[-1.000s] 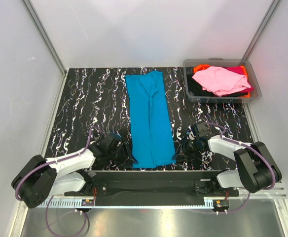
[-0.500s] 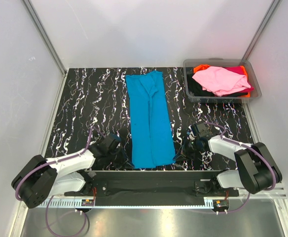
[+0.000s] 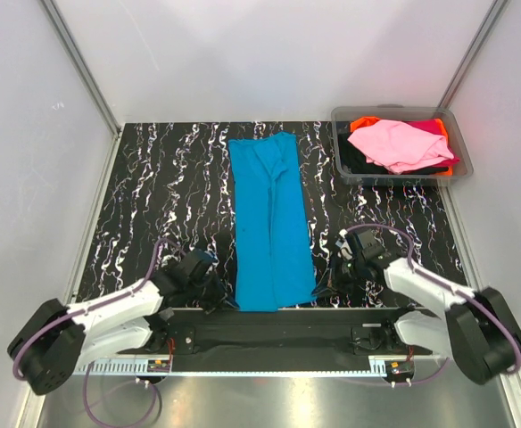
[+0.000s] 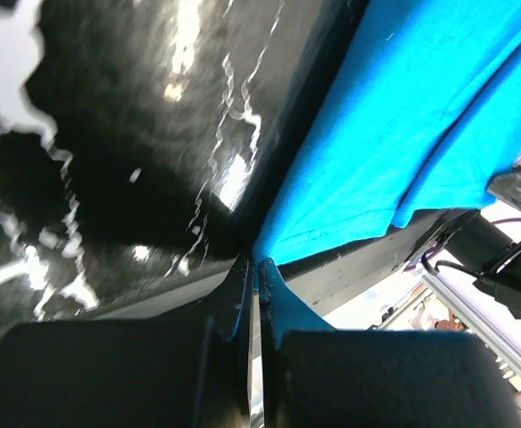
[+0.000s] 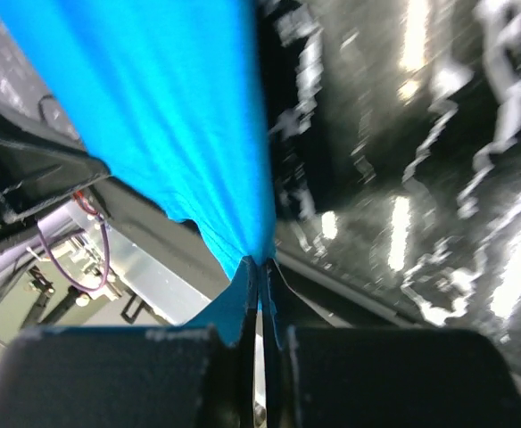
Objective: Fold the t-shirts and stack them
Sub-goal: Fold the tshirt
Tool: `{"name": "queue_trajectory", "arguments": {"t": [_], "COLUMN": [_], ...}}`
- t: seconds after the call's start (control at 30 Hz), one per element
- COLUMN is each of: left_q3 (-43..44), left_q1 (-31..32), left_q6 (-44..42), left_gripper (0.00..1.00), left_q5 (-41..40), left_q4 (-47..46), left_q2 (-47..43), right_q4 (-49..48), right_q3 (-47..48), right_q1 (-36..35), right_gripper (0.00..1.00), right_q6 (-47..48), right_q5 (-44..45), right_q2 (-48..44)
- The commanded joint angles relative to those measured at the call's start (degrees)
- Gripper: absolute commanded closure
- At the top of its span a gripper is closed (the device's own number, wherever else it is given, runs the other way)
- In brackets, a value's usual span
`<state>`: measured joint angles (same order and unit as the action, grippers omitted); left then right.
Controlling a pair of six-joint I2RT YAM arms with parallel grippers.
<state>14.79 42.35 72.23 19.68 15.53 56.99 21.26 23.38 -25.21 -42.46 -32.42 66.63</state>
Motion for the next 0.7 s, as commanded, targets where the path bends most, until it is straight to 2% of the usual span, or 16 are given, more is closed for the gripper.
{"name": "queue_trajectory", "arguments": {"t": [0.0,0.13,0.4,0.43,0.47,0.5,0.53,0.63,0.67], "left_q3": [-1.51,-2.74,4.00,5.41,7.43,11.97,14.72,24.92,27.20], "left_q1": [0.89,2.38,6.87,6.87,6.78,6.70,6.00,2.67,-0.92], "left_q6": [1.77,5.02,5.73,4.60,3.72,2.75,0.22,-5.84,-7.09], "left_gripper": [1.00,1.00,1.00,1.00,1.00,1.00,1.00,1.00,1.00], "left_q5": [-0.35,-0.26,-2.36,-2.98,-3.68,-6.04,-7.63,-9.84,-8.97], "left_q4": [3.72,4.25,5.83,6.26,8.01,9.16,10.82,15.05,15.67], "left_q2": [-4.33,-9.96,-9.89,-9.27,-7.18,-5.33,-3.49,5.04,7.32], "right_q4": [2.30,3.53,5.71,8.34,11.67,17.01,18.54,20.14,20.31], "right_q3": [-1.14,-2.89,-1.76,-0.01,6.09,9.46,15.50,22.92,27.38], "right_q1": [-3.08,-4.76,-6.69,-6.61,-6.60,-6.52,-6.34,-3.45,-2.40], "right_gripper": [1.00,1.00,1.00,1.00,1.00,1.00,1.00,1.00,1.00], "right_q6": [-3.06,-6.14,-7.13,-4.68,-2.22,2.25,4.20,9.22,10.19], "right_q5": [1.13,1.49,3.67,5.60,8.58,13.83,15.27,16.08,15.38], "right_q2": [-5.89,-9.93,-12.93,-11.19,-9.61,-7.59,-3.83,2.86,4.98]}}
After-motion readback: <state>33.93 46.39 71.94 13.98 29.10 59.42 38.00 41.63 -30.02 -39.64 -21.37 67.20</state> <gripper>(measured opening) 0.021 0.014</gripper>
